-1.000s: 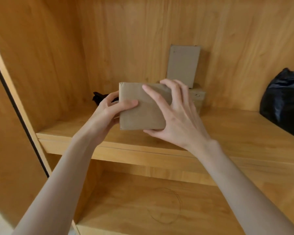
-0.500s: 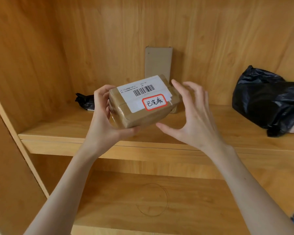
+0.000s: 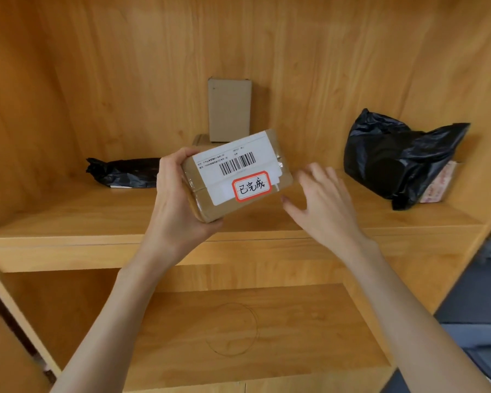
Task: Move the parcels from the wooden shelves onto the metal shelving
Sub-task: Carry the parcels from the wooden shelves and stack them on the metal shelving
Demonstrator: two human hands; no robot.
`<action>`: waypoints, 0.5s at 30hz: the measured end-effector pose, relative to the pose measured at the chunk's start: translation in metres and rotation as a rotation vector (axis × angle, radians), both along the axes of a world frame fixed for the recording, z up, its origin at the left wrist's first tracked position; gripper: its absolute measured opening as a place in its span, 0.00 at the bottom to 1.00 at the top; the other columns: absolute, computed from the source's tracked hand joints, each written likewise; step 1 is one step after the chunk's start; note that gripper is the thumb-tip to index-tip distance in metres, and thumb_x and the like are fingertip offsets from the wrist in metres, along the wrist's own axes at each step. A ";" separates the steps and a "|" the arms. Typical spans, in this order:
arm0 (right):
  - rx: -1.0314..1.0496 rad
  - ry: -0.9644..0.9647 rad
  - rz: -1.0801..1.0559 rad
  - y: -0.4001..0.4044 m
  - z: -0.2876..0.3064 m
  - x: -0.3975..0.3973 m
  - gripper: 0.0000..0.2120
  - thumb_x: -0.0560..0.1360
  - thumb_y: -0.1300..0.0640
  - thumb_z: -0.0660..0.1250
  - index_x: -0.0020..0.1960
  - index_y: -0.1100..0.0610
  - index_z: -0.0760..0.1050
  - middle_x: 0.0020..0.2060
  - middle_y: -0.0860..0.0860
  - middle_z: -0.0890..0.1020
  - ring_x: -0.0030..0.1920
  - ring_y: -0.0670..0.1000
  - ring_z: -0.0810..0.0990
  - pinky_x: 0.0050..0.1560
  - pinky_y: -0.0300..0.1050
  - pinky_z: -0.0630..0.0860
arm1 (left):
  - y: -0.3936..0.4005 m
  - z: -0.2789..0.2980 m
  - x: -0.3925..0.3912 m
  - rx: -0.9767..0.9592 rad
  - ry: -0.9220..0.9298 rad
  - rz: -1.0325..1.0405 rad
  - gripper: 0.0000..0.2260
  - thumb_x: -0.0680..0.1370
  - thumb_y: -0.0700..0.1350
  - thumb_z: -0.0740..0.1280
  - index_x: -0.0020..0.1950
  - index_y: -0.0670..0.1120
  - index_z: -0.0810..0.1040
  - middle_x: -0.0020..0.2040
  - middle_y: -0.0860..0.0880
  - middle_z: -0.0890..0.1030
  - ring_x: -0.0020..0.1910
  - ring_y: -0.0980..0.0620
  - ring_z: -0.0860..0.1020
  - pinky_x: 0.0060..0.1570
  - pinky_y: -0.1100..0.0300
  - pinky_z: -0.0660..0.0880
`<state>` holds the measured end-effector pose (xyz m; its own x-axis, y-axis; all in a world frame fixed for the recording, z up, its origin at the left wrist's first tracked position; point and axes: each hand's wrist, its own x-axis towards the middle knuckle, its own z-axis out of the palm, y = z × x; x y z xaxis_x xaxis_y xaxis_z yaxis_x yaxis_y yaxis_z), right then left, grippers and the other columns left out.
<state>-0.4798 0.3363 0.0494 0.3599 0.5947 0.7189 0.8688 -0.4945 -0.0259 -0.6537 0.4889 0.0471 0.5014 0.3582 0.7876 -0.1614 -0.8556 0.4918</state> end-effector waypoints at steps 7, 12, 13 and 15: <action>-0.031 -0.035 -0.182 -0.034 -0.002 0.005 0.17 0.75 0.49 0.67 0.59 0.58 0.77 0.51 0.54 0.80 0.52 0.57 0.75 0.51 0.51 0.71 | -0.020 -0.001 0.023 -0.029 -0.014 -0.165 0.41 0.59 0.42 0.76 0.67 0.51 0.59 0.64 0.47 0.68 0.65 0.50 0.69 0.65 0.53 0.69; -0.025 -0.094 -0.338 -0.081 -0.007 0.008 0.10 0.71 0.55 0.72 0.48 0.61 0.80 0.39 0.55 0.79 0.42 0.58 0.78 0.43 0.49 0.72 | -0.045 -0.007 0.052 -0.083 -0.029 -0.331 0.40 0.59 0.43 0.76 0.66 0.55 0.60 0.62 0.52 0.68 0.63 0.60 0.69 0.61 0.68 0.66; -0.033 -0.105 -0.376 -0.093 -0.008 0.009 0.09 0.69 0.56 0.74 0.45 0.61 0.80 0.37 0.55 0.79 0.39 0.59 0.78 0.41 0.49 0.72 | -0.053 -0.009 0.060 -0.093 -0.037 -0.370 0.40 0.59 0.43 0.76 0.65 0.57 0.60 0.62 0.53 0.68 0.63 0.63 0.68 0.61 0.70 0.66; -0.060 -0.115 -0.454 -0.118 -0.011 0.010 0.09 0.67 0.57 0.75 0.41 0.61 0.79 0.36 0.56 0.79 0.37 0.58 0.78 0.38 0.49 0.73 | -0.070 -0.013 0.076 -0.110 -0.044 -0.445 0.40 0.59 0.43 0.76 0.64 0.59 0.59 0.62 0.53 0.69 0.62 0.64 0.67 0.60 0.72 0.65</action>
<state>-0.4694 0.2181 0.0380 0.5134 0.4374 0.7383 0.5600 -0.8227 0.0980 -0.5775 0.4186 0.0344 0.5923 0.1983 0.7809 -0.5244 -0.6409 0.5605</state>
